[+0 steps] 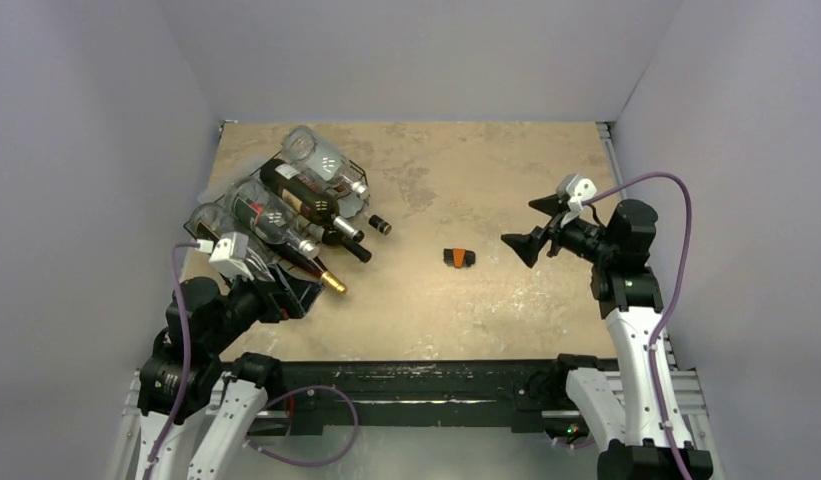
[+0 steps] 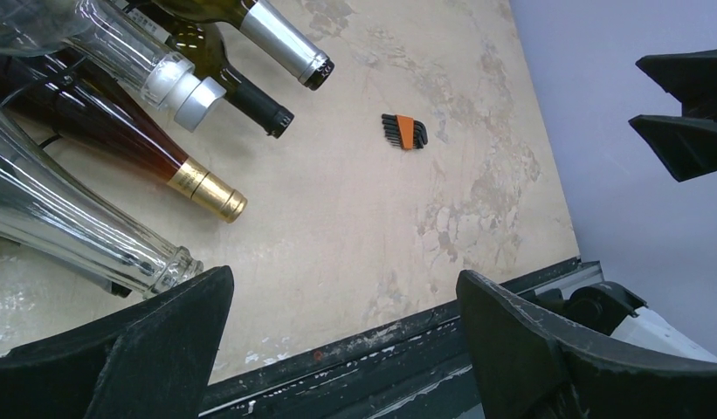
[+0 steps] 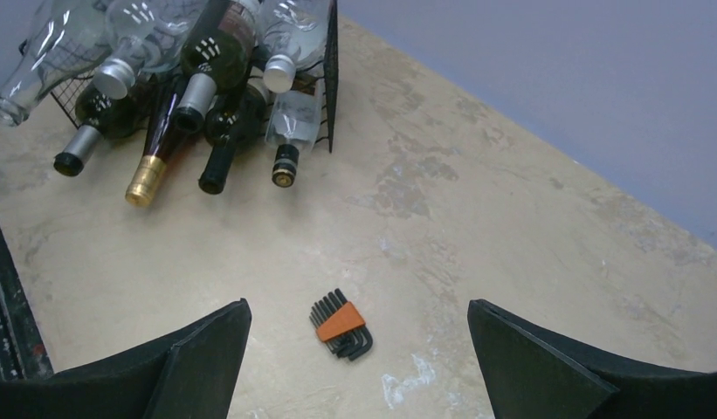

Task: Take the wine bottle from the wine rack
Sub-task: Pick up the wine bottle from the wine rack.

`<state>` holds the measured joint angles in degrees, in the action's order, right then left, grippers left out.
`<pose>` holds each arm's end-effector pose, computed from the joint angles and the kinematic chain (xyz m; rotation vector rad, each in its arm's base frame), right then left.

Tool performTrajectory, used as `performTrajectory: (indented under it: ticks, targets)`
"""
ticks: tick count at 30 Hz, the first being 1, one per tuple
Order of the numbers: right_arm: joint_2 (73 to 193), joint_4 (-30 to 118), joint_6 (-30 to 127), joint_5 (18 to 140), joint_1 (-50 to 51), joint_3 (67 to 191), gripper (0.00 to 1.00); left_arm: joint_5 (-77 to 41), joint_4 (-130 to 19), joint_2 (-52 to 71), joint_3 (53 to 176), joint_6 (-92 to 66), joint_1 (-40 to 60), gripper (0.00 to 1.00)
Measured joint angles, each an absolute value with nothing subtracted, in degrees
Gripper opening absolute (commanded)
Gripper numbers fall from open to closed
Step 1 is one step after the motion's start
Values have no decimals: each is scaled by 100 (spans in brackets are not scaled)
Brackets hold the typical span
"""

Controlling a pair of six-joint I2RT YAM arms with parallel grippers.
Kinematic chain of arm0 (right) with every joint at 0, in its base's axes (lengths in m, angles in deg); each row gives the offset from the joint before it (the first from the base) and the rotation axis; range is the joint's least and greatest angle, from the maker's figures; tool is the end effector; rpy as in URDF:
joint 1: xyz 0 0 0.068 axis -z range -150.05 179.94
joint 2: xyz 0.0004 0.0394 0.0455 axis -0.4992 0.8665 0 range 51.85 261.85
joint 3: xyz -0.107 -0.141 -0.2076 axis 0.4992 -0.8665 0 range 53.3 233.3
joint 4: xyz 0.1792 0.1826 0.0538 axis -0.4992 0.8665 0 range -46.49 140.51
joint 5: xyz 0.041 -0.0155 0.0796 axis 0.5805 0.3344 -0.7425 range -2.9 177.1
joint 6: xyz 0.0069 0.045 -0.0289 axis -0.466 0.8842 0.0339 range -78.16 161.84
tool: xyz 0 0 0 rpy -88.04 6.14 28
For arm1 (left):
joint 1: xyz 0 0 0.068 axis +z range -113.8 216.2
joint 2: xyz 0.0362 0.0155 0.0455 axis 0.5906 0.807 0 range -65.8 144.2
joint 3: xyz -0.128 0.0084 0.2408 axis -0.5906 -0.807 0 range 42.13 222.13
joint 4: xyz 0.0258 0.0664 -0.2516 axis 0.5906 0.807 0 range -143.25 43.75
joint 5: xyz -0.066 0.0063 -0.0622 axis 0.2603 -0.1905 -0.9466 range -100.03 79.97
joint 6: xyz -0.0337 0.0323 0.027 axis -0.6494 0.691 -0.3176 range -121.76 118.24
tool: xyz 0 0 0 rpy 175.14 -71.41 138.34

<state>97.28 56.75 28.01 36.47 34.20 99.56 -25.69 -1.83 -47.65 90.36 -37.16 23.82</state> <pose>0.1747 0.0147 0.3444 -0.7515 1.5683 0.5539 0.0488 -0.0206 0.3310 -0.2160 2.0064 -0.8081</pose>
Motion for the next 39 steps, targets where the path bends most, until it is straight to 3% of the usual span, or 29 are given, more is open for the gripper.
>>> performTrajectory:
  ticks: [21, 39]
  targets:
    - [9597, 5729, 2130, 3513, 3490, 9558, 99, -2046, -26, -4404, 9285, -3928, 2382, 100]
    - [9618, 5727, 2115, 3767, 3490, 9526, 99, -90, 916, -3543, 9340, -4767, 2382, 100]
